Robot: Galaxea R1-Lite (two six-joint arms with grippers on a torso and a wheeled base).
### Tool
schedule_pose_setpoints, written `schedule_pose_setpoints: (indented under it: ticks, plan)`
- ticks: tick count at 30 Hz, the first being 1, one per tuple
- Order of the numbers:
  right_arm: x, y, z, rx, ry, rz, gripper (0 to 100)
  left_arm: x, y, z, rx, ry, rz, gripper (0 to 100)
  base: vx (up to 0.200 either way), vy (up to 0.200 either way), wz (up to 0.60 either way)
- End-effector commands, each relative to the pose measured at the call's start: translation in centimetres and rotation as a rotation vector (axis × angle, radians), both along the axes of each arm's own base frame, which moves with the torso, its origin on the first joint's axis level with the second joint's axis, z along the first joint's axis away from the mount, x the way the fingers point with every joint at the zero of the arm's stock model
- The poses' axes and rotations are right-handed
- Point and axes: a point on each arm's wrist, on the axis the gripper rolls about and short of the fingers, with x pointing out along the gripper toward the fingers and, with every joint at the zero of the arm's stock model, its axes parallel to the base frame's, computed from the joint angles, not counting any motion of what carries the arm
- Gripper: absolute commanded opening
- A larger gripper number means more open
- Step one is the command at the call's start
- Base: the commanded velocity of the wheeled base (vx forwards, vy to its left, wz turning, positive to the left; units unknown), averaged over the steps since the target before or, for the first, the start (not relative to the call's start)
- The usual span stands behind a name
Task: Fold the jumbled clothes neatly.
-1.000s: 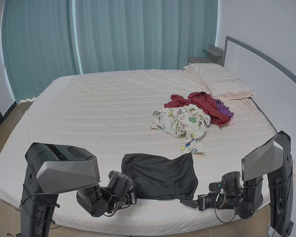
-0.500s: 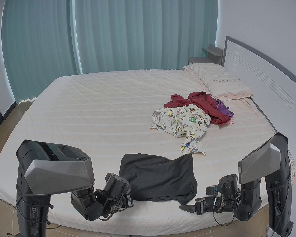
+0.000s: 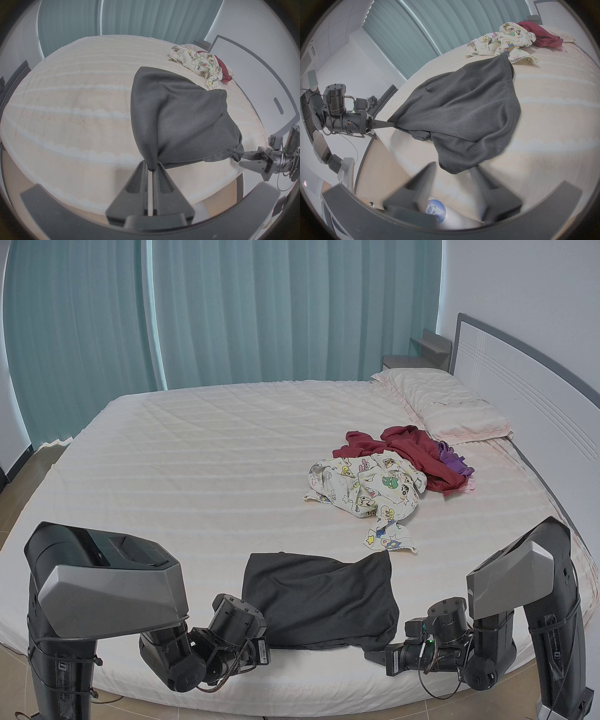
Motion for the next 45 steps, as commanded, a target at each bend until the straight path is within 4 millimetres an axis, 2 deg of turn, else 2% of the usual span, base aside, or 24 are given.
schedule_pose_setpoints:
  ticks: [1, 11, 16, 30, 31, 32, 37, 41, 45]
  plan:
    - [-0.7, -0.6, 1.2, 0.001, 0.007, -0.002, 0, -0.3, 0.1, 0.0, 0.006, 0.008, -0.002, 0, 0.000, 0.000, 0.00]
    - [-2.1, -2.3, 3.7, -0.040, 0.085, -0.010, 0, -1.7, 0.1, -0.5, 0.052, 0.061, -0.039, 0, 0.000, 0.000, 0.00]
    - [-2.5, -3.0, 3.5, -0.111, 0.114, 0.024, 0, -2.3, 0.0, -0.1, 0.070, 0.095, -0.060, 0, 0.000, 0.000, 0.00]
    - [-3.1, -3.2, 2.8, -0.175, 0.153, 0.079, 0, -3.7, -0.4, -0.2, 0.096, 0.154, -0.115, 0, 0.000, 0.000, 0.00]
    - [-3.1, -3.1, 2.7, -0.179, 0.154, 0.081, 100, -3.8, -0.4, -0.2, 0.096, 0.154, -0.117, 0, 0.000, 0.000, 0.00]
    - [-3.1, -3.1, 2.7, -0.181, 0.158, 0.082, 100, -3.8, -0.4, -0.2, 0.095, 0.155, -0.118, 100, 0.000, 0.000, 0.00]
    - [-2.6, -3.2, 3.6, -0.152, 0.113, 0.068, 100, -3.8, -0.4, 0.0, 0.090, 0.149, -0.114, 100, 0.000, 0.000, 0.00]
    - [-0.6, -3.9, 6.4, -0.015, 0.027, 0.025, 100, -4.1, 0.2, 1.9, 0.046, 0.118, -0.116, 100, 0.000, 0.000, 0.00]
    - [2.8, -3.0, 7.6, 0.125, 0.009, -0.078, 100, -3.2, 0.6, 4.2, -0.052, 0.072, -0.105, 100, 0.000, 0.000, 0.00]
